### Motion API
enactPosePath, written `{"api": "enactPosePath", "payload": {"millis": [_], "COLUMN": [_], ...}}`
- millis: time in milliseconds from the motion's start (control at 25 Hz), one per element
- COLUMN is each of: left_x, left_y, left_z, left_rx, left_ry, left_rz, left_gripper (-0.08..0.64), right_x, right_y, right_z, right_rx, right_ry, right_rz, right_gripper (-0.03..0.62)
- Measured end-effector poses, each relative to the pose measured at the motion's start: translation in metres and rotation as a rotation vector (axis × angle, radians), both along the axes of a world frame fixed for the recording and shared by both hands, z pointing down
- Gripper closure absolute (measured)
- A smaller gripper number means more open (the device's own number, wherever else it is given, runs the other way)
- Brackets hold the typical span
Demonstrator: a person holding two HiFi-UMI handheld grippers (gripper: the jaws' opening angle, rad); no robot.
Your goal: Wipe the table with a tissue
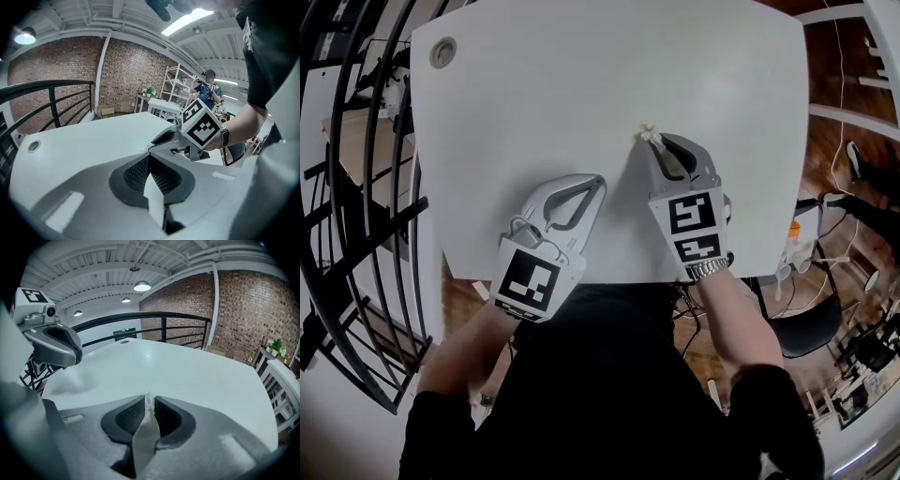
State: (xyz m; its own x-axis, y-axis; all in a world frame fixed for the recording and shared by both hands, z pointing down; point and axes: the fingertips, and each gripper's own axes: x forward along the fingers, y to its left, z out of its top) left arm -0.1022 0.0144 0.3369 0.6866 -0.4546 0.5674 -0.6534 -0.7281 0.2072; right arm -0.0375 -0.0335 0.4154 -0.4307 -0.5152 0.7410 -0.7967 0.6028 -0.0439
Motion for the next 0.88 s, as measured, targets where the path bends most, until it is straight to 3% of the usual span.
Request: {"api": "enactPosePath", "payload": {"millis": [880], "left_x": [-0.012], "left_y": [-0.006], "left_z": [0.003], "left_rx": [-0.003], "left_ry": [0.003], "left_rz": [-0.032], "left_gripper": [0.545], "right_x": [-0.015], "right_y": [-0.020], "right_z": [0.005], "right_rx": [0.006], "right_ry": [0.010], "right_rz": [-0.027], "right_gripper": [0.538]}}
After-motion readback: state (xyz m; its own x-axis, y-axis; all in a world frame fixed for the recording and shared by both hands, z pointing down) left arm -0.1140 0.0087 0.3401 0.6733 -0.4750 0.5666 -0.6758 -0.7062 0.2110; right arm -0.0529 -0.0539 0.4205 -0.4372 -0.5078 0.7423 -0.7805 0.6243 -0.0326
